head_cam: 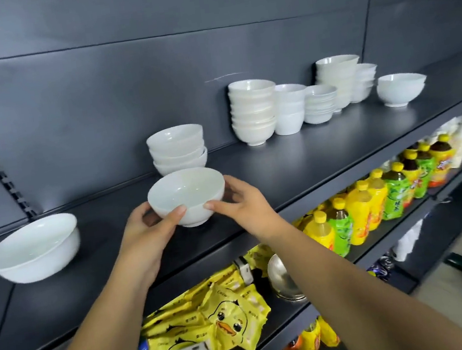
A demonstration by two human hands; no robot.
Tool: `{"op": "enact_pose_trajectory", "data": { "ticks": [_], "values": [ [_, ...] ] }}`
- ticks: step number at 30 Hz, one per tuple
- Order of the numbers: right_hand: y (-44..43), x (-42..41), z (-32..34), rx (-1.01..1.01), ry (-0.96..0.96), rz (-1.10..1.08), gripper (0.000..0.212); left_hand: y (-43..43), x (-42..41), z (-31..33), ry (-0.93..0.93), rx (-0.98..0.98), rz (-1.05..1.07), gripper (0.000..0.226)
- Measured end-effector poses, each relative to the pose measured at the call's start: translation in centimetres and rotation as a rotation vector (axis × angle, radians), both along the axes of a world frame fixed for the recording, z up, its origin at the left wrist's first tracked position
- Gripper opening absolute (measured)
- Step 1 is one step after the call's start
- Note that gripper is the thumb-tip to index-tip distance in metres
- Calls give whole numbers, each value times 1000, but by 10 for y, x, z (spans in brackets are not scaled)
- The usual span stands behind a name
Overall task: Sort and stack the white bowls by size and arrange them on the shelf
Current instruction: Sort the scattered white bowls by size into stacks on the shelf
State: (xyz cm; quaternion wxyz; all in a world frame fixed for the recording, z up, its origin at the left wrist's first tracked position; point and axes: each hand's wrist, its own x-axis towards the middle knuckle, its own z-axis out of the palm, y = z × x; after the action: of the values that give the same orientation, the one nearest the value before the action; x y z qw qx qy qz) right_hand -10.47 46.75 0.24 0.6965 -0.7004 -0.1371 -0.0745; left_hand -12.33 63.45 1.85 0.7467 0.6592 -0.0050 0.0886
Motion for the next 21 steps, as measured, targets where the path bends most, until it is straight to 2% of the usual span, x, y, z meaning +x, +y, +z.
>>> {"op": "enact_pose_trajectory", "data": {
  "ticks": [3, 8, 10, 13, 14, 18, 21],
  "values": [
    [-52, -10, 10, 77, -71, -60, 48, -54, 3, 12, -40, -33, -86, 49],
    [-159, -32, 26, 164, -156, -158, 46, -161, 7, 17, -82, 8, -292, 35],
    [-204, -40, 29, 170, -169, -202, 47, -207, 9, 17, -96, 26, -332, 48],
    [-261, -50, 29, 174, -178, -268, 55, -269, 8, 21, -97, -18, -388, 89],
    [-280, -52, 27, 177, -173, -288, 58, -289, 8, 20, -92, -39, -406, 93],
    [-336, -53, 22, 159, -144, -344, 72, -351, 9, 15, -65, -91, -402, 57],
    [-371, -48, 19, 110, -126, -344, 61, -384, 18, 14, -52, -76, -431, 67]
  ]
}}
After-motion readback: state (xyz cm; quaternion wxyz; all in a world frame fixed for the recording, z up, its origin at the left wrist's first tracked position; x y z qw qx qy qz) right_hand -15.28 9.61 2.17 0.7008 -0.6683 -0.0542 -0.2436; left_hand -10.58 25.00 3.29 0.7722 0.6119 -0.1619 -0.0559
